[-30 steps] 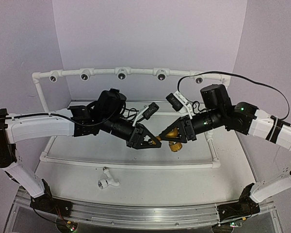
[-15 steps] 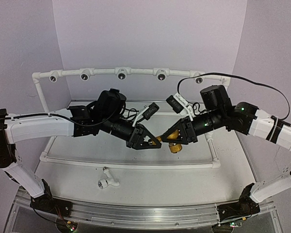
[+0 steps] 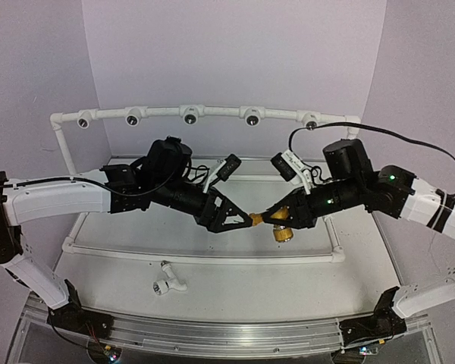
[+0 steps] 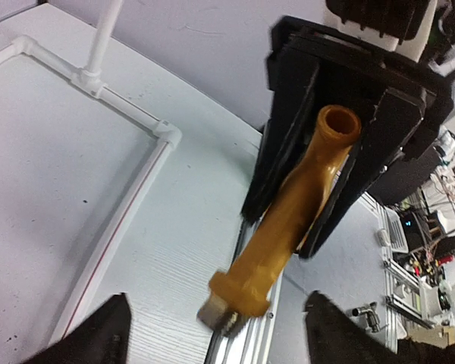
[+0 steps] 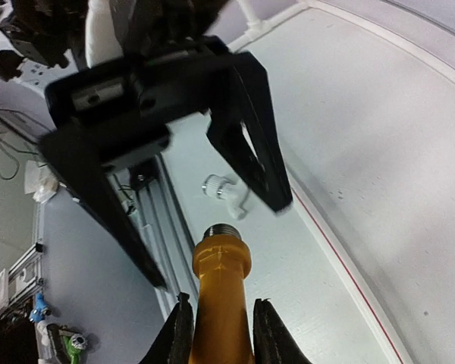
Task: Install the water faucets
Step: Pass from the left arm to the right, then hold the pipeline at the center of the board.
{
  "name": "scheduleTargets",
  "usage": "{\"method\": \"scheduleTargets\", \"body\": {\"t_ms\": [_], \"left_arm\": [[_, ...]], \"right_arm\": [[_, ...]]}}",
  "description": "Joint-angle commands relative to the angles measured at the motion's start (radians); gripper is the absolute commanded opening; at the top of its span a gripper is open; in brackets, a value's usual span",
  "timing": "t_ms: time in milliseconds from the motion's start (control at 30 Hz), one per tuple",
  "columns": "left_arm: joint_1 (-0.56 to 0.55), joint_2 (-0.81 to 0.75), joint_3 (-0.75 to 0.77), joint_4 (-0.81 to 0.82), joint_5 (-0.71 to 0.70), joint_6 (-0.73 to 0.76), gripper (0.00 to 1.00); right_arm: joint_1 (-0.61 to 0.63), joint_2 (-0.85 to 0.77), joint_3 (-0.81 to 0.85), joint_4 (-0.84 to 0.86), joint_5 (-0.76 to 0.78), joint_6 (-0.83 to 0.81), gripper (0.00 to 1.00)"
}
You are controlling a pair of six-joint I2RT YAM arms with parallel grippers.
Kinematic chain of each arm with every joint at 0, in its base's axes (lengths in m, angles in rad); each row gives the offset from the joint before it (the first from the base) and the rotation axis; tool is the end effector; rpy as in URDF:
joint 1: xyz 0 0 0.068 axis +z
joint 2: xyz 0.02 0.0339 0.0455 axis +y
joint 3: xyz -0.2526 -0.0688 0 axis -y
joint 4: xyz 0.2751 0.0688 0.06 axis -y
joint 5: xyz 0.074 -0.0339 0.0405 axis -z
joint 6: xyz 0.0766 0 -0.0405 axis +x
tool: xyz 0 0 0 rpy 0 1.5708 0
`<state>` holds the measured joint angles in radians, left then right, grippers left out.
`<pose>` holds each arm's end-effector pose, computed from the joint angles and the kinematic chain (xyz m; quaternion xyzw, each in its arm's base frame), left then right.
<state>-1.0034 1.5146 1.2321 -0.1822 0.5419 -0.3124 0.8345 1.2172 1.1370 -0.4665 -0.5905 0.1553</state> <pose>0.1879 -0.3683 0.2841 0.4100 0.7238 -0.4897 0.2612 0.1894 0.2725 0.3167 -0.4122 0.7389 0.4459 0.2920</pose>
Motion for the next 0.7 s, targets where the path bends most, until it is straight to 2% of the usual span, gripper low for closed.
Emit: {"method": "scheduleTargets", "body": {"t_ms": [0,133,300,400,533,667], "left_arm": [[0.008,-0.085,-0.051,0.037,-0.148,-0.030,1.00],[0.008,-0.076,-0.092,0.044,-0.172,-0.068,1.00],[-0.005,-0.022,-0.106,0.067,-0.159,-0.090,0.94],[-0.025,0.052,-0.086,0.056,-0.171,-0.065,0.86],[-0.042,0.178,-0.026,0.028,-0.176,-0.027,0.85],[-0.094,0.332,0.102,-0.102,-0.268,0.083,0.87]], "right_arm": [[0.005,-0.189,-0.058,-0.026,0.431,0.096,0.00],[0.003,-0.350,-0.111,0.000,0.588,0.110,0.00],[0.004,-0.405,-0.063,-0.045,0.686,0.059,0.00],[0.003,-0.382,0.009,-0.111,0.758,-0.036,0.00],[0.003,-0.270,0.152,-0.225,0.871,-0.221,0.00],[0.003,-0.162,0.274,-0.284,0.946,-0.380,0.00]]}}
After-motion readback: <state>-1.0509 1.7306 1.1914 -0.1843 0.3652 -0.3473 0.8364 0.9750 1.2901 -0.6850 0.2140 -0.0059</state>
